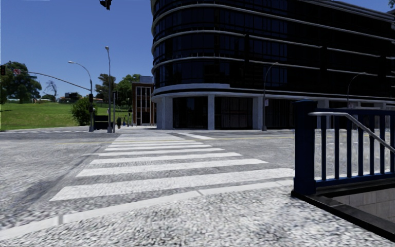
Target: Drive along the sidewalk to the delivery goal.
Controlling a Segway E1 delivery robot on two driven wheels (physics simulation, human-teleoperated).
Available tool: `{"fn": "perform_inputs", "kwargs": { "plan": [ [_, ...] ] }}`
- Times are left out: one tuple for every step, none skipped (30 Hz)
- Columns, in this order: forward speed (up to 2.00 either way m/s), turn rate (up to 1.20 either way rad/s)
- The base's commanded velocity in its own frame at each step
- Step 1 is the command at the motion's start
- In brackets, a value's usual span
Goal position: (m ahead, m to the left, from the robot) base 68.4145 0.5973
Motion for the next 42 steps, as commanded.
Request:
{"fn": "perform_inputs", "kwargs": {
  "plan": [
    [2.0, 0.28],
    [2.0, 0.28],
    [2.0, 0.28],
    [2.0, 0.28],
    [2.0, 0.28],
    [2.0, 0.28],
    [2.0, 0.28],
    [2.0, 0.28],
    [2.0, 0.28],
    [2.0, 0.28],
    [2.0, 0.28],
    [2.0, 0.31],
    [2.0, 0.35],
    [2.0, 0.35],
    [2.0, 0.37],
    [2.0, 0.39],
    [2.0, 0.39],
    [2.0, 0.39],
    [2.0, 0.39],
    [2.0, 0.39],
    [2.0, 0.39],
    [2.0, 0.39],
    [2.0, 0.37],
    [2.0, 0.33],
    [2.0, 0.33],
    [2.0, 0.23],
    [2.0, 0.09],
    [2.0, 0.0],
    [2.0, 0.0],
    [2.0, 0.0],
    [2.0, 0.0],
    [2.0, 0.0],
    [2.0, 0.0],
    [2.0, 0.0],
    [2.0, 0.0],
    [2.0, 0.0],
    [2.0, 0.0],
    [2.0, 0.0],
    [2.0, 0.0],
    [2.0, 0.17],
    [2.0, 0.32],
    [2.0, 0.38]
  ]
}}
